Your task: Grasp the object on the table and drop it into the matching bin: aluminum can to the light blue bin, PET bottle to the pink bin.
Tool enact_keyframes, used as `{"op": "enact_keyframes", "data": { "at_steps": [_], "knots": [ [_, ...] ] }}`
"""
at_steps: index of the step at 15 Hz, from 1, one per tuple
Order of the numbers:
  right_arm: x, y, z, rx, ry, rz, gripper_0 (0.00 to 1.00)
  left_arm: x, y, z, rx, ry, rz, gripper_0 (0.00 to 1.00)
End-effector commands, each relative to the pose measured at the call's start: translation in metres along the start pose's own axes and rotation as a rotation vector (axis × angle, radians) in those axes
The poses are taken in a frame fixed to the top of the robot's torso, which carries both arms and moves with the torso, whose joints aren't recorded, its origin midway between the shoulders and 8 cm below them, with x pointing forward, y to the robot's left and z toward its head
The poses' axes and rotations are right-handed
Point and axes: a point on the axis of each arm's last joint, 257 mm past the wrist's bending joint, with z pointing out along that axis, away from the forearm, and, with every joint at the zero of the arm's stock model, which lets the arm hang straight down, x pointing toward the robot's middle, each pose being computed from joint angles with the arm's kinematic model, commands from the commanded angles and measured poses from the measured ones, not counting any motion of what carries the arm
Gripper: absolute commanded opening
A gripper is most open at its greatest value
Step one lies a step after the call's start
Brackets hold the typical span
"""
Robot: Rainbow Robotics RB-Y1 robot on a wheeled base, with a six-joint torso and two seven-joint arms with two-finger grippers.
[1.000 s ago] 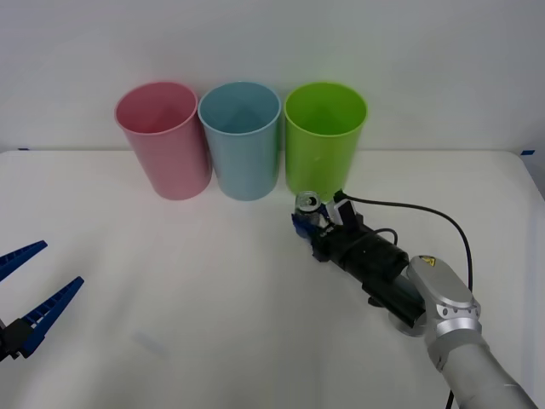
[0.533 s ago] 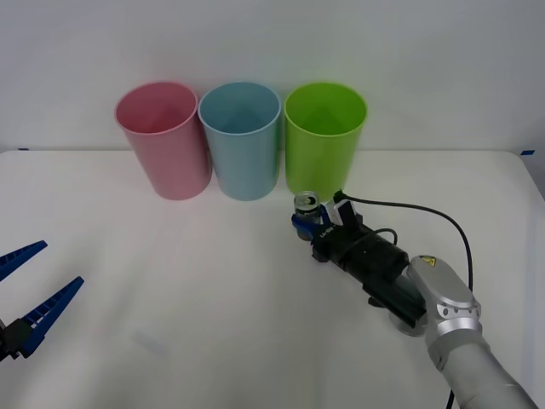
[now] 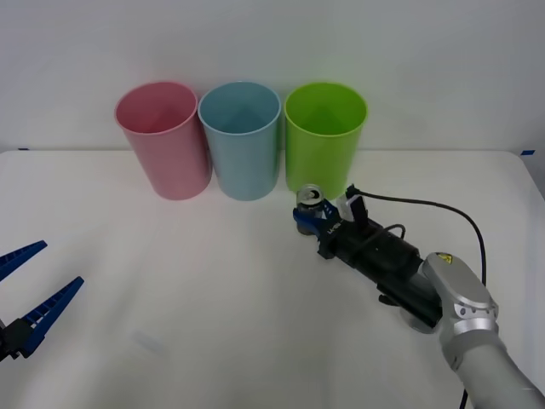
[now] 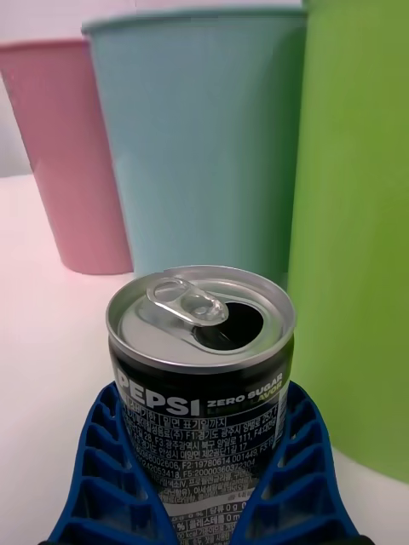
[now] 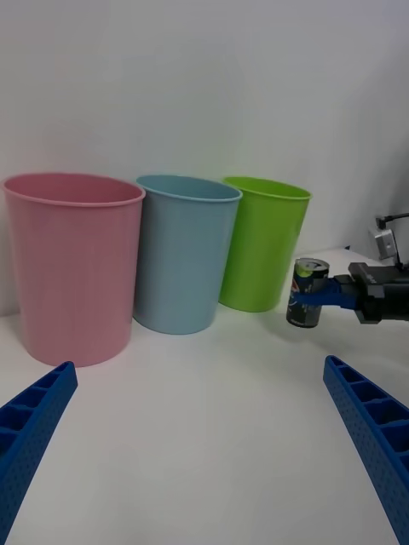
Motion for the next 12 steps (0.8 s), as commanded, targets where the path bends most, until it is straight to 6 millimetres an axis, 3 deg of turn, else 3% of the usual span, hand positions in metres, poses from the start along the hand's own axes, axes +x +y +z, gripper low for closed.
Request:
{"op": "enact_keyframes", "data": {
  "at_steps": [1, 7, 12],
  "knots": [
    [-0.023, 0.003, -0.016, -0.016, -0.038, 0.013, 0.0, 0.0, 0.0, 0.0, 0.0, 0.0, 0.0, 1.0],
    [-0.079, 0.008, -0.059, -0.06, -0.103, 0.058, 0.0, 0.0, 0.0, 0.0, 0.0, 0.0, 0.0, 1.0],
    [-0.122, 0.006, -0.079, -0.088, -0.142, 0.101, 0.0, 0.0, 0.0, 0.0, 0.0, 0.0, 0.0, 1.0]
  ]
}}
